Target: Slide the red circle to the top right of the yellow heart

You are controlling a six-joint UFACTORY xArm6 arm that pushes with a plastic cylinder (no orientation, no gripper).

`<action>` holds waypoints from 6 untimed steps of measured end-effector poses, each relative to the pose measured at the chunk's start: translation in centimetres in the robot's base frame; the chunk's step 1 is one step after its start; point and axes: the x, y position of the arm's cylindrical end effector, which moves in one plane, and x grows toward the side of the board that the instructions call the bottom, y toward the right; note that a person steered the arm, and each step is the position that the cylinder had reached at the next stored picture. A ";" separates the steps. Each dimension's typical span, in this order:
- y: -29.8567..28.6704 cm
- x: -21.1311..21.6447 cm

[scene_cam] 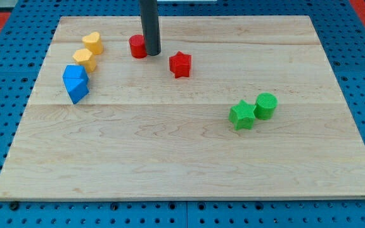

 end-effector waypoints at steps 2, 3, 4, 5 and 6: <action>0.7 1.2; -1.4 -0.4; -5.5 -1.8; -6.2 -3.8; -6.6 -4.6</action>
